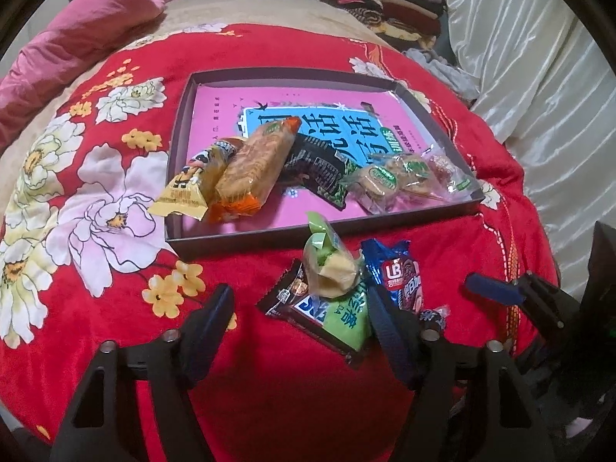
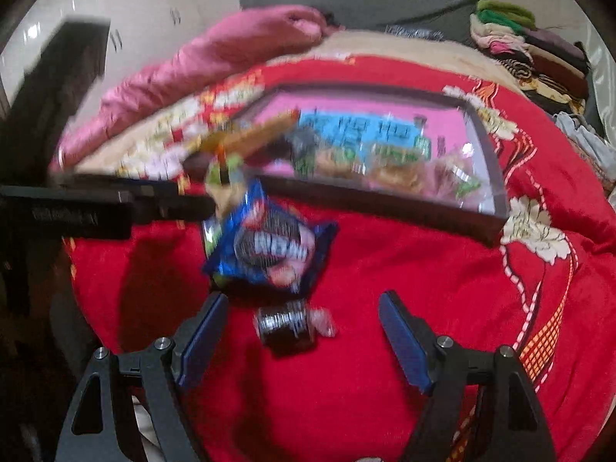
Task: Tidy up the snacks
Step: 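Grasp the small dark wrapped candy with the right gripper, then lift the dark candy with the right gripper while the left grasps the green-and-white bag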
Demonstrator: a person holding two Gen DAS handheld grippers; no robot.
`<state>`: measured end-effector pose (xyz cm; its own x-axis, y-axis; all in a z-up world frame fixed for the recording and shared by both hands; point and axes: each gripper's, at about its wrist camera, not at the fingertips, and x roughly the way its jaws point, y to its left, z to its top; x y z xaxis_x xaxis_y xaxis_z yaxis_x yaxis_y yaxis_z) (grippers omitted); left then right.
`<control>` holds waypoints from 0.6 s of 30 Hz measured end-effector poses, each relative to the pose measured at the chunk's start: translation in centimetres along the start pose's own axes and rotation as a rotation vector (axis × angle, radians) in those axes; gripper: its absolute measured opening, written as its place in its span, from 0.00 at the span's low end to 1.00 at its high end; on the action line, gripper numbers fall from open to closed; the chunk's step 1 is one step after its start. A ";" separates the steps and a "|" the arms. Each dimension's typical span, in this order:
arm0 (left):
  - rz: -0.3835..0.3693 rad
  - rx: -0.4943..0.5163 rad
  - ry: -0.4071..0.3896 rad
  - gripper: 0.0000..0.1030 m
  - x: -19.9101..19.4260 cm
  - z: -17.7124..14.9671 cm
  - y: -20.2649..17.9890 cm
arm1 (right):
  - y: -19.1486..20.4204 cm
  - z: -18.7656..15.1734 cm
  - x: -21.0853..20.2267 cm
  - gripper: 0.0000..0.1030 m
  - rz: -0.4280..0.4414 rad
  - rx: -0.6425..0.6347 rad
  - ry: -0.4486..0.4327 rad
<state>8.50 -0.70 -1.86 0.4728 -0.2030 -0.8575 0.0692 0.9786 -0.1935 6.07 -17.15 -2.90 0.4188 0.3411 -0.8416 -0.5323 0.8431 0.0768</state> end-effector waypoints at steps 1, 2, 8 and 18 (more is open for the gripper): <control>0.000 0.001 0.005 0.64 0.2 0.0 0.0 | 0.1 -0.1 0.3 0.75 -0.008 -0.009 0.014; 0.000 0.001 0.007 0.63 0.3 0.0 0.0 | 0.1 -0.2 0.4 0.72 -0.014 -0.014 0.019; -0.032 0.006 0.006 0.62 0.7 0.0 -0.3 | 0.2 -0.5 1.1 0.55 -0.001 -0.023 0.045; -0.040 -0.004 0.016 0.54 2.0 0.6 -0.4 | 1.1 -0.5 2.3 0.37 0.037 -0.071 0.067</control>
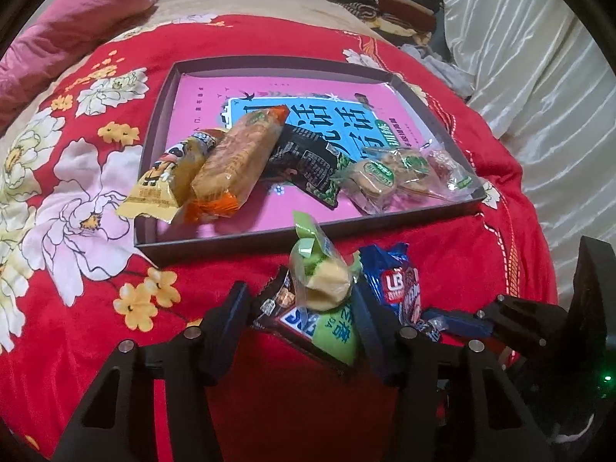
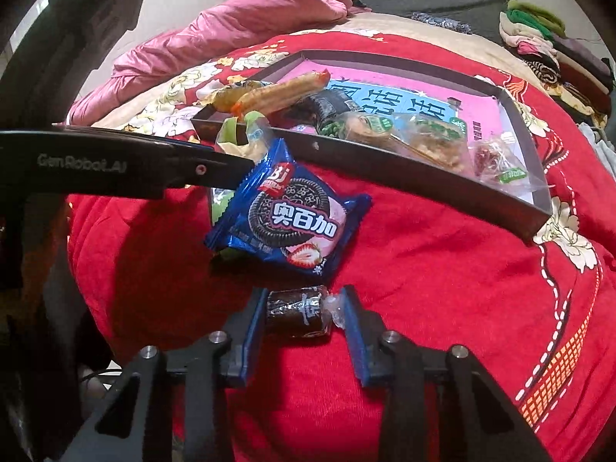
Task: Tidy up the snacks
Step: 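Lift the dark candy with the right gripper while the left grasps the green-and-white bag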
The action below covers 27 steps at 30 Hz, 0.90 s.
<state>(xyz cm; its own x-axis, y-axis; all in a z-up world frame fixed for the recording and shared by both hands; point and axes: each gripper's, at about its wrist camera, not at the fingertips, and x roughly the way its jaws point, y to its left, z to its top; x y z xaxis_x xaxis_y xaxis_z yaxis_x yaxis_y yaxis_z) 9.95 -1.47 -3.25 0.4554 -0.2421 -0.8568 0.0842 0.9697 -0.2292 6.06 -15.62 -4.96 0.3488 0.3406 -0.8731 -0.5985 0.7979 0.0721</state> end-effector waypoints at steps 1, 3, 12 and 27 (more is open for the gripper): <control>-0.002 -0.002 0.003 0.54 0.2 0.1 0.0 | -0.1 0.0 0.0 0.37 0.004 0.005 -0.002; -0.003 0.000 0.005 0.54 0.5 0.3 -0.2 | -0.3 0.1 -0.1 0.37 0.010 0.011 -0.008; -0.030 -0.004 0.004 0.34 1.8 0.7 -0.5 | -1.7 0.4 -1.5 0.35 -0.017 0.070 -0.067; -0.058 -0.062 -0.033 0.34 -0.2 0.7 1.1 | -2.9 1.1 -3.4 0.35 -0.036 0.100 -0.177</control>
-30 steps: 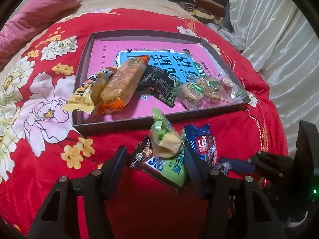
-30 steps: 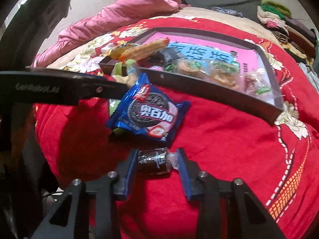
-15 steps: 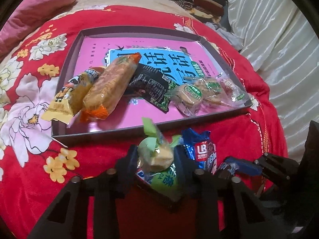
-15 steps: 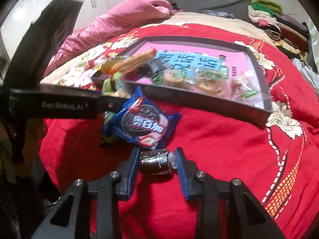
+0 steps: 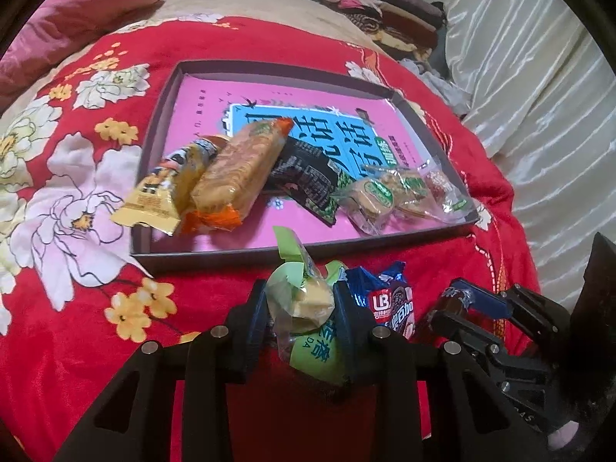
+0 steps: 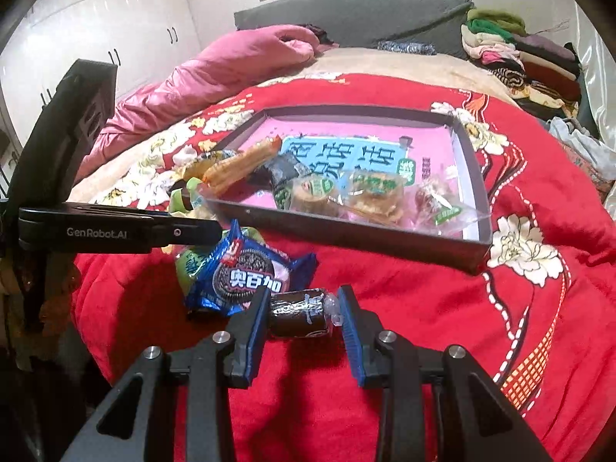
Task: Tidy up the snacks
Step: 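Lift the dark candy with the right gripper while the left grasps the green-and-white bag, then carry the green-and-white bag and dark candy over the tray with both grippers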
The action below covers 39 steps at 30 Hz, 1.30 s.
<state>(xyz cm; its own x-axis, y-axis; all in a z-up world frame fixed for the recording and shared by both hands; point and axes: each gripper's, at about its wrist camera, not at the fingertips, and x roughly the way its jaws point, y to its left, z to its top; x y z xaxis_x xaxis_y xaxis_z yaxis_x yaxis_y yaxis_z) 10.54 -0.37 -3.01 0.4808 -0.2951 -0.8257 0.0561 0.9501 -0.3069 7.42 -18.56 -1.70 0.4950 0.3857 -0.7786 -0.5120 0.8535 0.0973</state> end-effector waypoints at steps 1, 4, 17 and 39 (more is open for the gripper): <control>0.003 -0.003 -0.007 0.34 -0.2 0.1 0.1 | 0.0 0.1 -0.2 0.35 -0.002 -0.002 -0.009; -0.002 -0.014 -0.023 0.33 -0.9 0.3 0.3 | -0.1 0.3 -0.4 0.35 -0.008 -0.002 -0.030; -0.012 -0.049 -0.029 0.33 -1.4 0.3 1.3 | -0.5 0.6 -0.3 0.35 -0.001 0.003 -0.044; -0.031 -0.081 -0.124 0.33 -4.4 1.8 1.6 | -0.9 1.9 -1.9 0.35 -0.006 0.012 -0.167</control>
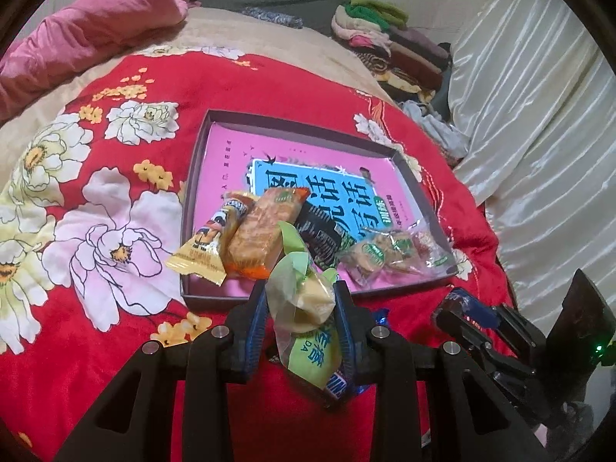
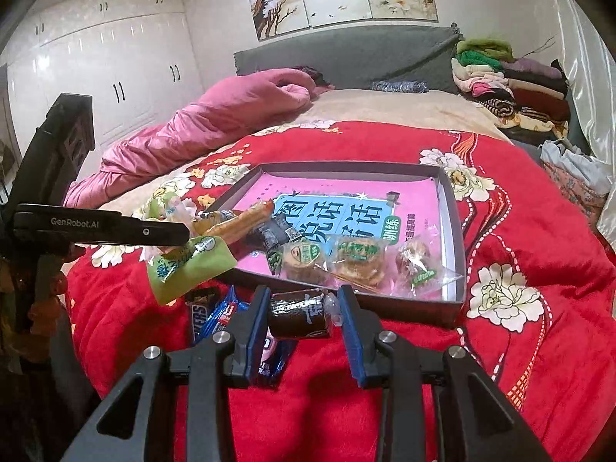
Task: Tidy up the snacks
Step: 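Carry the green-and-white bag and dark candy over the tray with both grippers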
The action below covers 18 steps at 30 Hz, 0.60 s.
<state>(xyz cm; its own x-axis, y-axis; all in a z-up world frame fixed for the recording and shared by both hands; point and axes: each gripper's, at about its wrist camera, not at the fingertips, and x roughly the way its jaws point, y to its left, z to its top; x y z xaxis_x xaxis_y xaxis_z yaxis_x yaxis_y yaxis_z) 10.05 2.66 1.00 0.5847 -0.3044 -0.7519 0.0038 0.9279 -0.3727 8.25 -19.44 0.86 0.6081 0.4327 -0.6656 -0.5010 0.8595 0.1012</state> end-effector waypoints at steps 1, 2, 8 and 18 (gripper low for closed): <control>0.000 -0.002 -0.005 0.33 -0.1 0.1 0.0 | 0.0 0.0 -0.1 0.35 -0.002 0.000 -0.006; -0.001 -0.002 -0.007 0.33 -0.1 0.2 0.0 | -0.1 0.1 -0.1 0.35 -0.004 0.000 -0.013; -0.009 -0.002 -0.033 0.33 -0.3 1.2 -0.3 | -0.5 0.6 -0.5 0.35 -0.012 0.014 -0.042; -0.014 0.017 -0.088 0.33 -0.1 3.4 -0.9 | -1.3 1.1 -0.6 0.35 -0.021 0.024 -0.070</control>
<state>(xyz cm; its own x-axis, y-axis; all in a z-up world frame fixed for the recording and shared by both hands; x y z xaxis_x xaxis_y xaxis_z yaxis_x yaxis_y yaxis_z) 12.70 2.54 3.26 0.6535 -0.2979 -0.6958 0.0260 0.9276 -0.3726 9.20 -20.49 2.00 0.6602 0.4319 -0.6145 -0.4733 0.8745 0.1062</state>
